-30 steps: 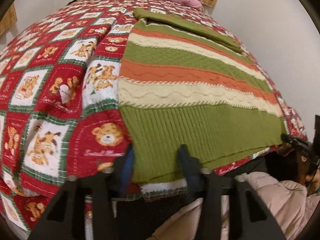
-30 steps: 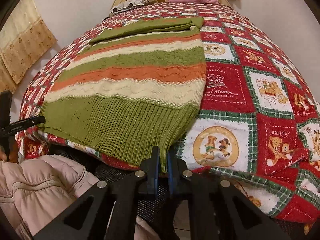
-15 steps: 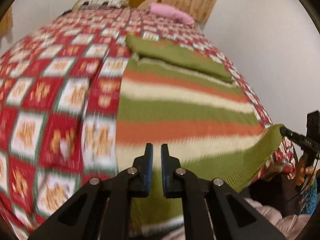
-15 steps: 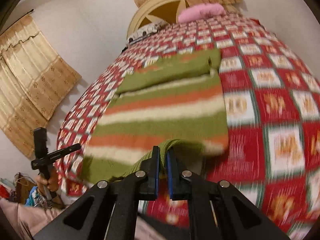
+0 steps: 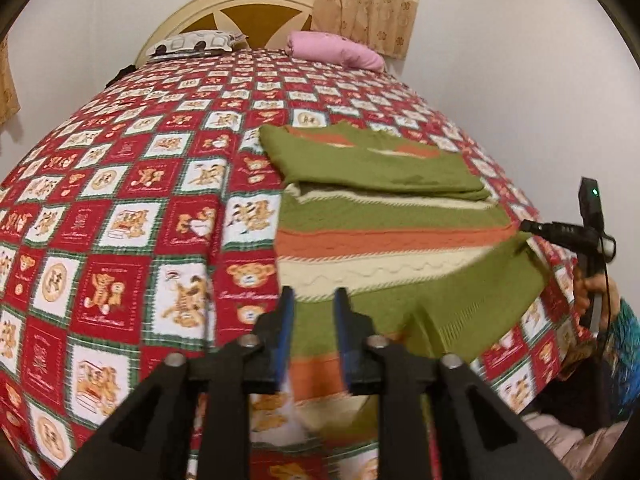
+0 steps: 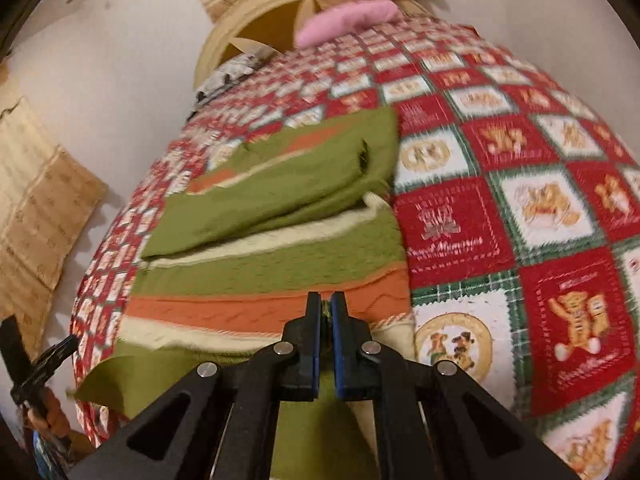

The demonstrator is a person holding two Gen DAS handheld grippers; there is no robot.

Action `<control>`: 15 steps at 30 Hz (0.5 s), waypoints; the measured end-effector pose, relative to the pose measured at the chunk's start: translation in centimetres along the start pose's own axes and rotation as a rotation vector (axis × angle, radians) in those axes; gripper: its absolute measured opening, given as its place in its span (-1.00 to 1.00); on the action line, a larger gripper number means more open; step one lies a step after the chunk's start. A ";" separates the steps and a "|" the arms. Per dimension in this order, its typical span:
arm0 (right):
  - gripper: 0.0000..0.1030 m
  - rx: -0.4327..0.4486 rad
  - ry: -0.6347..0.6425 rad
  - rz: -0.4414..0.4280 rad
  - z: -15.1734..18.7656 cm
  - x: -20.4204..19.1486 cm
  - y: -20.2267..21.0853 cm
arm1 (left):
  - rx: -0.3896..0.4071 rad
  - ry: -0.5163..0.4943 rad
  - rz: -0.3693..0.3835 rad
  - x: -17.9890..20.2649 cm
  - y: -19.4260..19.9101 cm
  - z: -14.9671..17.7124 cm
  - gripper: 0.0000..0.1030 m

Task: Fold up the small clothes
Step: 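Lift the hem with the right tool toward the collar while the left tool regrips the hem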

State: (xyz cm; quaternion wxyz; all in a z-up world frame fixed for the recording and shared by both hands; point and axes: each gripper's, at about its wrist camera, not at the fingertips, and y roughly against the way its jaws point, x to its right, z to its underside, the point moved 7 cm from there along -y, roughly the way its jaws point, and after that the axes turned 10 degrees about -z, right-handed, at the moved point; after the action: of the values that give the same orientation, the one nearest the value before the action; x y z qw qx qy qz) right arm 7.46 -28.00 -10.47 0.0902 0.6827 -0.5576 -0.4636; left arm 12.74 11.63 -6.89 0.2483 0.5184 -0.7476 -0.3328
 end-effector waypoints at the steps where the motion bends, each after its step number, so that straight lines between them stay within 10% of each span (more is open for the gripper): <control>1: -0.92 -0.009 -0.006 0.011 0.2 0.5 -0.8 | 0.000 -0.005 0.001 -0.3 -0.1 0.3 -0.02; 2: -0.92 -0.013 -0.006 0.022 0.4 0.8 -1.2 | 0.001 -0.007 0.011 -0.5 -0.1 0.4 0.30; 8: -0.92 -0.009 0.010 0.043 0.4 0.9 -1.7 | -0.001 -0.071 0.141 1.1 -0.1 2.2 0.83; 15: -0.92 -0.013 0.052 0.077 0.6 0.4 -1.7 | -0.034 -0.081 0.124 3.4 -3.5 3.4 0.44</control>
State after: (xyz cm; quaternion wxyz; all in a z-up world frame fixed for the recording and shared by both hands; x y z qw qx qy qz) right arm 8.11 -27.49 -12.11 0.1266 0.6719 -0.5778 -0.4457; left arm 11.26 8.36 -11.74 0.2467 0.4527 -0.7820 -0.3502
